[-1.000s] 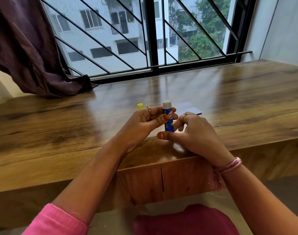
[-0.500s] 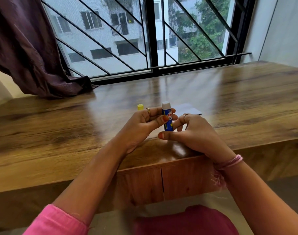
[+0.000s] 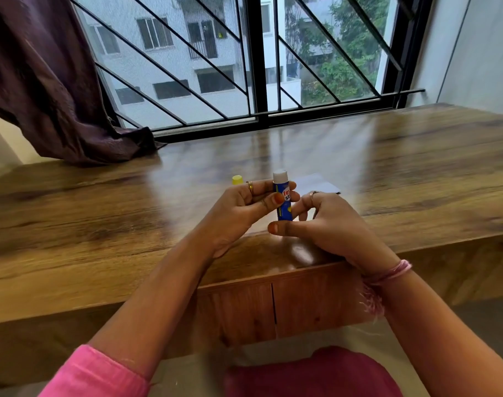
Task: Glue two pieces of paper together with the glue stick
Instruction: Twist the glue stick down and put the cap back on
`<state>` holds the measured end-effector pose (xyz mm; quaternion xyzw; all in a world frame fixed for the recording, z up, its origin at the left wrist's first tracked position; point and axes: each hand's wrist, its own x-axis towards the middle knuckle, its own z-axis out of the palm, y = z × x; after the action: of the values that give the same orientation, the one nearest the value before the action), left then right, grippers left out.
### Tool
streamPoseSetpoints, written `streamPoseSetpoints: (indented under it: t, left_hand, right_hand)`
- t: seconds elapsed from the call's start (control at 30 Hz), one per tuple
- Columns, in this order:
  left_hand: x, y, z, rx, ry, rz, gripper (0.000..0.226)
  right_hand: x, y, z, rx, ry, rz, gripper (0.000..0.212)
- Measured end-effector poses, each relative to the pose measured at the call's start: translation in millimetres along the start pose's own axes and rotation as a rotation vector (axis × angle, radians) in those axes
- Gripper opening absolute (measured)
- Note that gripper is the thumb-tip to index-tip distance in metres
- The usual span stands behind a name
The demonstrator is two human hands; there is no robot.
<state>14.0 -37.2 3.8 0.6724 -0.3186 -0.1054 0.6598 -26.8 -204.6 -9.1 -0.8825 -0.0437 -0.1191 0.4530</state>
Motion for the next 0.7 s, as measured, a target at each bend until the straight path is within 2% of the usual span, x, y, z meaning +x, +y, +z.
streamPoseSetpoints:
  t: [0.1, 0.17, 0.3, 0.4, 0.6, 0.7]
  left_hand:
    - [0.4, 0.0, -0.9, -0.004, 0.000, 0.000, 0.032]
    - [0.9, -0.8, -1.5, -0.018, -0.002, -0.009, 0.033]
    - [0.0, -1.9, -0.8, -0.015, -0.020, -0.010, 0.033]
    - [-0.4, -0.9, -0.7, -0.006, -0.020, -0.006, 0.033]
    - [-0.8, -0.5, -1.4, -0.024, -0.026, -0.006, 0.031]
    - [-0.1, -1.2, -2.2, -0.037, -0.019, -0.015, 0.030]
  right_hand:
    - [-0.4, 0.0, 2.8, -0.082, 0.033, -0.010, 0.038]
    - [-0.7, 1.3, 2.2, -0.076, -0.009, -0.030, 0.041]
    - [-1.7, 2.7, -4.8, 0.051, -0.123, -0.089, 0.026]
    - [-0.2, 3.6, -3.5, 0.096, -0.091, -0.064, 0.023]
    - [0.0, 2.7, 1.4, 0.002, 0.034, -0.016, 0.036]
    - [-1.2, 2.1, 0.8, 0.003, -0.005, -0.034, 0.038]
